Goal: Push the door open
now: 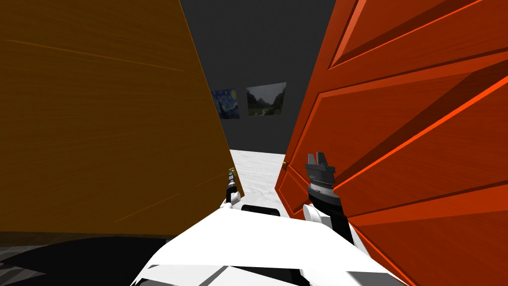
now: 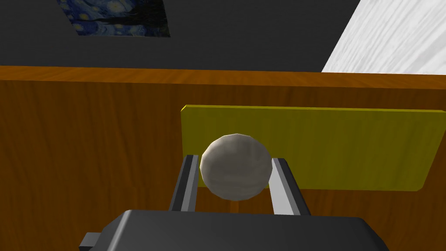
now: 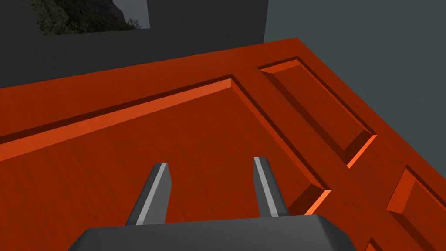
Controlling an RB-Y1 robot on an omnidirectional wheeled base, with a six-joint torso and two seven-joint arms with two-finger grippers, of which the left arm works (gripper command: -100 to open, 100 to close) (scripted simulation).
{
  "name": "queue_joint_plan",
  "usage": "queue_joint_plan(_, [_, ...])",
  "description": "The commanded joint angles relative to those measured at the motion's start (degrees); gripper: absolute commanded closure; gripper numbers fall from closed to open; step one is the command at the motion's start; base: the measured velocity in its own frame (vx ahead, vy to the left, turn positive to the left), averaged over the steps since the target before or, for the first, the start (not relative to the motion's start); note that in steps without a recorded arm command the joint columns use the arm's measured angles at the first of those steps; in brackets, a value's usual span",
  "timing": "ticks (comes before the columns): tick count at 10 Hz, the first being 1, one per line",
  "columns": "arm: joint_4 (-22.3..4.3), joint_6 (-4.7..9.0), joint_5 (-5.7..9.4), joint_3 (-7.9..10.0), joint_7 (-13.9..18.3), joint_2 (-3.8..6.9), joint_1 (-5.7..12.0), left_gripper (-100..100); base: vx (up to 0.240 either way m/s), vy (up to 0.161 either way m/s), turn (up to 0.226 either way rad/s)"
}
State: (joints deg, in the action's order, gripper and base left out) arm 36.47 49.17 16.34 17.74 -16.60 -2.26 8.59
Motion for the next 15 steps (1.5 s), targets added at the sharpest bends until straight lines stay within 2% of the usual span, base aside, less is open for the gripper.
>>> queue_joint_plan(1, [-0.7,0.6,1.06,0.23,-0.7,0.96,0.53,100,-0.004,0.104,0.023])
queue_joint_plan(2, [-1.2,1.06,1.88,0.4,-1.2,1.54,0.93,100,0.032,0.145,-0.025])
queue_joint_plan(4, [-1.5,1.34,2.38,0.51,-1.5,1.84,1.18,100,0.049,0.065,0.004])
queue_joint_plan(6, [-2.9,2.64,4.67,1.0,-3.0,2.87,2.31,100,0.094,0.078,0.141])
queue_joint_plan(7, [-1.8,1.23,3.5,-0.26,-2.2,3.13,1.84,-100,0.018,0.048,0.27])
queue_joint_plan(9, [-2.5,1.12,2.91,-1.74,-1.6,4.59,2.28,-100,-0.079,0.018,0.282])
queue_joint_plan(11, [-3.2,1.01,2.29,-3.28,-0.9,5.44,2.74,-100,-0.088,0.021,0.282])
queue_joint_plan(13, [-3.8,0.92,1.78,-4.56,-0.3,5.7,3.12,-100,-0.06,-0.004,0.273])
queue_joint_plan(15, [-4.5,0.81,1.17,-6.1,0.4,5.49,3.58,-100,-0.04,-0.029,0.272])
